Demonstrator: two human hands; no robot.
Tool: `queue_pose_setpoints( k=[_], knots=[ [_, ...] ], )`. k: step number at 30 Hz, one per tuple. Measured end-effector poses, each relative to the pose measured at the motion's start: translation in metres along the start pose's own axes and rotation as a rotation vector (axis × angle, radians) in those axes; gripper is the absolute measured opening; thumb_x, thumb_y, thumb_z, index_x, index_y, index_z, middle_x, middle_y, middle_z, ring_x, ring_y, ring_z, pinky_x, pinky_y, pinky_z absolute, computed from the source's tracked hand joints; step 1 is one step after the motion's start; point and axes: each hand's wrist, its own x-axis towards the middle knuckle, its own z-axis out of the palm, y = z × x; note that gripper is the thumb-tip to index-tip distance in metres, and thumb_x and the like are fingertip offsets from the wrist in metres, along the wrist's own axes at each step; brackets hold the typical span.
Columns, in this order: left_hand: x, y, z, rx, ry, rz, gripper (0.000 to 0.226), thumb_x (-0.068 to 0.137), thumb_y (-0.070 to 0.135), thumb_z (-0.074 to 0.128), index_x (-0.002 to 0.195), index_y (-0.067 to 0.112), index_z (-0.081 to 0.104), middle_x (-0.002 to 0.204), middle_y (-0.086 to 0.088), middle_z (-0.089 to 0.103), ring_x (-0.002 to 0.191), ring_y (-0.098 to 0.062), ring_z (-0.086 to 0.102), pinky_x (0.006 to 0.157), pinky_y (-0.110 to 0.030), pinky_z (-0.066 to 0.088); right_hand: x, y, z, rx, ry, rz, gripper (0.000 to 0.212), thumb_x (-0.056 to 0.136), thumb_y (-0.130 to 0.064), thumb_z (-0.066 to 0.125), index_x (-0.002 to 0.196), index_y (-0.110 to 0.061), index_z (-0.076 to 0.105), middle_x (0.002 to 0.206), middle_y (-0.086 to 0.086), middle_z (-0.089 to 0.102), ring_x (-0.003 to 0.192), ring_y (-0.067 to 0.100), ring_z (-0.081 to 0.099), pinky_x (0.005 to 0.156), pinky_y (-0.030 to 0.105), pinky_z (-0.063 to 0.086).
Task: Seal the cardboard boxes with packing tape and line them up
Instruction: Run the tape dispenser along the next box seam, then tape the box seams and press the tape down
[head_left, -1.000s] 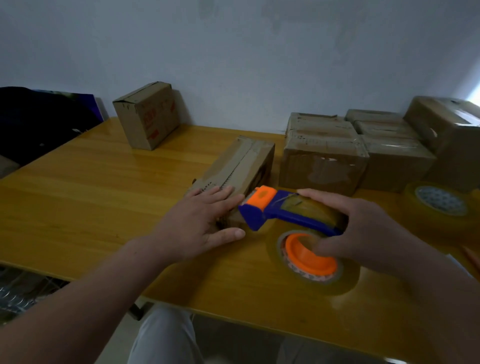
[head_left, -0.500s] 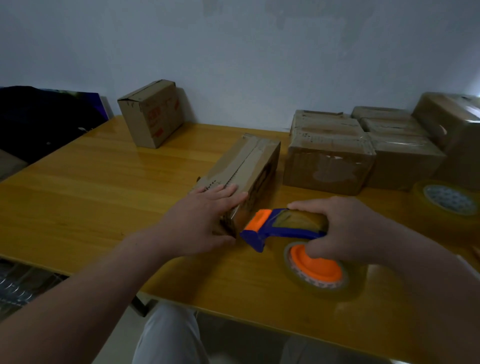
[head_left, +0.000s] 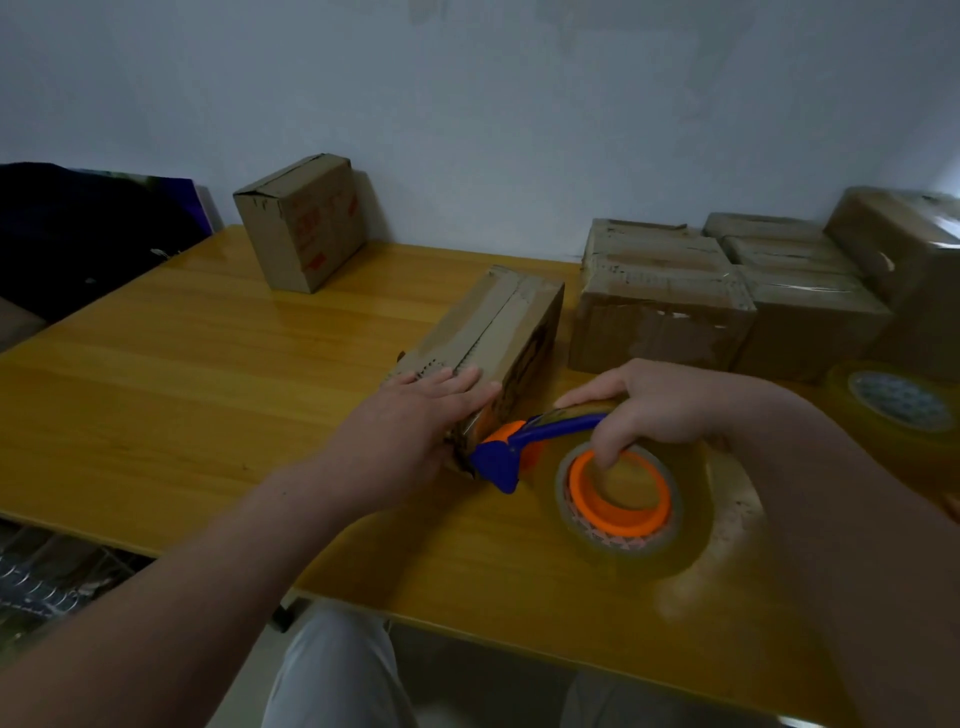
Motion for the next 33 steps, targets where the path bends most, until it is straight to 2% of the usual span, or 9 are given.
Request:
queue_pose_setpoints(
  k=[5, 10, 13, 17, 20, 24, 29, 31, 33],
  knots=[
    [0.001, 0.001, 0.001, -0.009, 0.042, -0.017, 0.074, 0.097, 0.015, 0.049, 0.147, 0.042, 0.002, 0.158, 0.015, 0.002, 0.146, -0.008, 0.003, 0.115, -0.027, 0.000, 0.007, -0.004, 0.002, -0.060, -0.026, 0.023, 0.062, 0.075, -0.029, 0.072, 0.134, -0.034, 0.053, 0.112, -0.008, 0.049, 0.105, 0.011, 0.046, 0.086, 0.028, 0.038],
    [0.003, 0.000, 0.004, -0.006, 0.064, -0.027, 0.072, 0.098, 0.014, 0.045, 0.147, 0.042, 0.001, 0.158, 0.015, 0.002, 0.146, -0.008, 0.005, 0.116, -0.028, 0.002, 0.000, -0.004, 0.006, -0.144, 0.018, 0.040, 0.067, 0.077, -0.034, 0.073, 0.139, -0.032, 0.046, 0.136, -0.001, 0.044, 0.119, 0.016, 0.042, 0.095, 0.030, 0.037],
    [0.002, 0.000, 0.005, -0.031, 0.094, -0.020, 0.071, 0.098, 0.015, 0.045, 0.148, 0.040, 0.002, 0.157, 0.016, 0.004, 0.145, -0.007, 0.007, 0.116, -0.027, 0.004, -0.017, 0.009, 0.002, -0.211, 0.162, 0.103, 0.076, 0.075, -0.044, 0.074, 0.142, -0.037, 0.038, 0.141, 0.002, 0.040, 0.118, 0.020, 0.044, 0.092, 0.030, 0.042],
    [0.002, -0.001, 0.009, -0.039, 0.148, -0.035, 0.069, 0.098, 0.016, 0.046, 0.150, 0.037, 0.006, 0.157, 0.017, 0.008, 0.145, -0.006, 0.012, 0.115, -0.026, 0.007, -0.028, 0.031, 0.008, -0.219, 0.519, 0.180, 0.088, 0.074, -0.065, 0.064, 0.147, -0.036, 0.027, 0.134, 0.004, 0.049, 0.107, 0.018, 0.049, 0.079, 0.029, 0.044],
    [0.003, 0.003, 0.010, -0.013, 0.182, -0.064, 0.068, 0.099, 0.018, 0.046, 0.150, 0.037, 0.005, 0.157, 0.017, 0.008, 0.144, -0.005, 0.013, 0.116, -0.026, 0.010, -0.020, 0.041, 0.023, -0.267, 0.671, 0.193, 0.071, 0.089, -0.056, 0.052, 0.149, -0.036, 0.020, 0.120, 0.008, 0.048, 0.096, 0.016, 0.048, 0.073, 0.030, 0.043],
    [0.001, 0.015, 0.009, -0.004, 0.243, -0.110, 0.063, 0.100, 0.023, 0.045, 0.150, 0.040, 0.010, 0.156, 0.021, 0.013, 0.143, -0.005, 0.021, 0.113, -0.028, 0.026, -0.009, 0.044, 0.051, -0.364, 0.734, 0.203, 0.066, 0.092, -0.037, 0.058, 0.148, -0.037, 0.022, 0.117, 0.003, 0.048, 0.098, 0.015, 0.046, 0.075, 0.028, 0.042],
    [-0.003, 0.028, 0.011, 0.038, 0.397, -0.129, 0.049, 0.098, 0.029, 0.050, 0.144, 0.037, 0.035, 0.146, 0.022, 0.037, 0.131, -0.006, 0.043, 0.093, -0.028, 0.048, 0.003, 0.045, 0.078, -0.412, 0.732, 0.234, 0.072, 0.090, -0.036, 0.062, 0.150, -0.032, 0.021, 0.126, 0.001, 0.045, 0.115, 0.020, 0.047, 0.077, 0.027, 0.041],
    [-0.003, 0.029, 0.010, -0.014, 0.409, -0.099, 0.041, 0.083, 0.021, 0.072, 0.122, 0.028, 0.062, 0.120, 0.012, 0.065, 0.103, -0.015, 0.067, 0.068, -0.036, 0.058, 0.005, 0.039, 0.081, -0.450, 0.804, 0.225, 0.073, 0.088, -0.032, 0.066, 0.149, -0.028, 0.026, 0.128, 0.004, 0.042, 0.118, 0.022, 0.042, 0.087, 0.029, 0.042],
    [-0.001, 0.024, 0.014, -0.021, 0.419, -0.101, 0.040, 0.066, 0.016, 0.085, 0.103, 0.022, 0.071, 0.096, 0.005, 0.073, 0.080, -0.018, 0.072, 0.049, -0.034, 0.056, 0.008, 0.026, 0.083, -0.413, 0.855, 0.118, 0.073, 0.088, -0.027, 0.066, 0.150, -0.024, 0.028, 0.139, 0.005, 0.038, 0.126, 0.023, 0.038, 0.098, 0.032, 0.040]
  ],
)
